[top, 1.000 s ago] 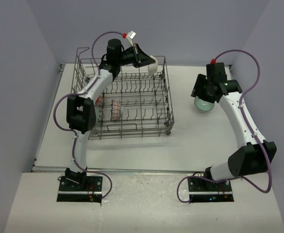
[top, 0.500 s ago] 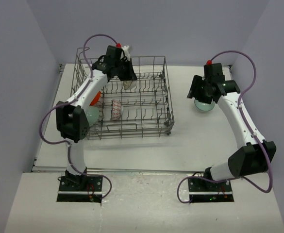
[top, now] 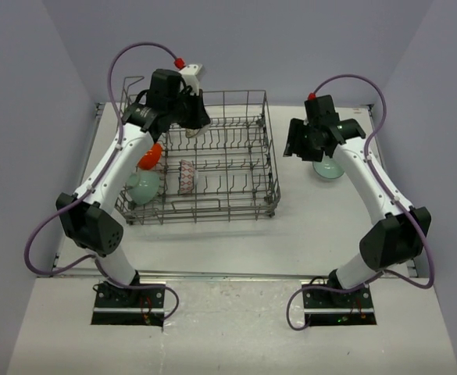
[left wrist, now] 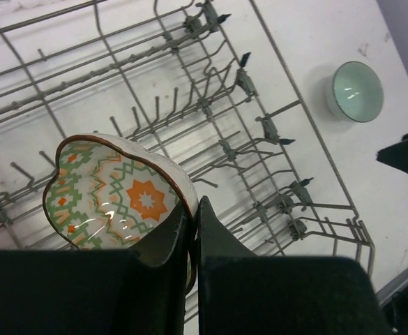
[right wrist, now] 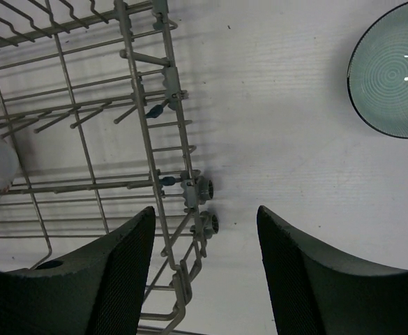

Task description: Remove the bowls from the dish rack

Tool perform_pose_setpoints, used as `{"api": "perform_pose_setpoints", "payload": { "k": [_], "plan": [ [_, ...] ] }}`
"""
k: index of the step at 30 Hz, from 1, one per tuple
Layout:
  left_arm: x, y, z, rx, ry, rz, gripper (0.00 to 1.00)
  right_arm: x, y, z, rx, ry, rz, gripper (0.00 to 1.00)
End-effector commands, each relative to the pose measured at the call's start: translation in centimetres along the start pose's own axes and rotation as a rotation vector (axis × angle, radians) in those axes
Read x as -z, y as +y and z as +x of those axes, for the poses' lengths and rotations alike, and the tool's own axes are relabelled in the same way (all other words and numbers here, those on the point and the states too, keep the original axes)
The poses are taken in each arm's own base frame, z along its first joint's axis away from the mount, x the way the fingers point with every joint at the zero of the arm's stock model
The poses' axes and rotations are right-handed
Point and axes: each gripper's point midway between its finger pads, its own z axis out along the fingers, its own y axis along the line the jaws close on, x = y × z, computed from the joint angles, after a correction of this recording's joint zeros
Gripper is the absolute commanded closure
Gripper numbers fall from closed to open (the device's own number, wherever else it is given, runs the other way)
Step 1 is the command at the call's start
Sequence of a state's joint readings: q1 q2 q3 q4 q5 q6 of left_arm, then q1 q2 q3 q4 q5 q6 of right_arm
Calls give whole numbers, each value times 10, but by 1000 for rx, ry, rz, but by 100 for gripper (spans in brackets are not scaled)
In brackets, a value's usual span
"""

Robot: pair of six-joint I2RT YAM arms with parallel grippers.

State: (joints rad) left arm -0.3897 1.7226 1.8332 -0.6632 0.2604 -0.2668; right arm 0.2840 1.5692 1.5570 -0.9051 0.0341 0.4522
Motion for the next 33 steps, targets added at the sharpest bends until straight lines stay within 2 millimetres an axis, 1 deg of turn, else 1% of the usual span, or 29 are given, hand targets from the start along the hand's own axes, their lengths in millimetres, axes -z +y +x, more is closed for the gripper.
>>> {"api": "perform_pose_setpoints", "payload": {
  "k": [1, 2, 4, 5, 6, 9, 10, 11, 12, 13, 14, 15, 16, 17, 20, 21, 22, 23, 25, 26, 27, 28, 29, 30, 31, 32, 33],
  "plan": [
    [19, 26, -4, -47, -26, -160, 100, 13, 18, -14, 22, -42, -32, 39],
    [22, 30, -4, -45, -27, -188, 100, 13, 20, -15, 26, -42, -35, 39],
    [34, 51, -5, -34, -37, -322, 100, 12, 23, -17, 30, -37, -39, 39],
    [45, 69, -3, -27, -29, -437, 100, 12, 24, -17, 34, -35, -39, 39],
    [53, 78, -2, -14, -33, -500, 100, 13, 25, -18, 37, -36, -41, 39],
    [84, 105, -3, 13, -62, -670, 100, 13, 26, -17, 45, -35, -42, 39],
    [96, 111, -1, 19, -72, -695, 100, 12, 27, -17, 45, -33, -44, 39],
    [103, 112, -2, 14, -87, -699, 100, 11, 27, -16, 47, -32, -47, 39],
    [106, 110, -7, 4, -116, -683, 100, 10, 28, -15, 48, -25, -46, 39],
    [119, 100, -15, -4, -165, -645, 100, 10, 29, -14, 49, -24, -48, 39],
    [121, 99, -12, -9, -170, -634, 100, 9, 31, -13, 53, -22, -54, 39],
    [127, 98, -12, -6, -178, -639, 100, 8, 32, -13, 56, -20, -55, 39],
    [136, 95, -15, 9, -198, -639, 100, 7, 34, -12, 59, -18, -57, 39],
    [141, 94, -16, 6, -206, -640, 100, 7, 37, -12, 63, -14, -67, 39],
    [162, 102, -11, 13, -214, -720, 100, 9, 49, -14, 91, -3, -84, 39],
    [168, 103, -11, 15, -221, -736, 100, 10, 55, -18, 100, -6, -85, 39],
    [177, 103, -12, 26, -238, -754, 100, 13, 64, -17, 122, -7, -92, 39],
    [186, 108, -11, 32, -248, -798, 100, 15, 75, -19, 144, -16, -96, 39],
    [200, 113, -10, 42, -264, -856, 100, 17, 87, -20, 166, -15, -109, 39],
    [209, 120, -8, 44, -264, -912, 100, 19, 93, -21, 176, -16, -112, 39],
    [213, 123, -6, 44, -262, -941, 100, 28, 105, -24, 195, -32, -125, 39],
    [218, 126, -4, 45, -260, -968, 100, 22, 111, -22, 210, -19, -116, 39],
    [224, 131, 0, 49, -256, -1009, 100, 24, 117, -22, 226, -22, -118, 39],
    [225, 134, 3, 59, -253, -1023, 100, 33, 129, -22, 251, -31, -133, 39],
    [232, 145, 13, 73, -229, -1073, 100, 34, 134, -26, 264, -41, -115, 40],
    [235, 151, 17, 92, -227, -1093, 100, 25, 137, -20, 281, -25, -101, 40],
    [238, 158, 25, 110, -212, -1121, 100, 35, 147, -20, 302, -33, -110, 40]
  ]
}}
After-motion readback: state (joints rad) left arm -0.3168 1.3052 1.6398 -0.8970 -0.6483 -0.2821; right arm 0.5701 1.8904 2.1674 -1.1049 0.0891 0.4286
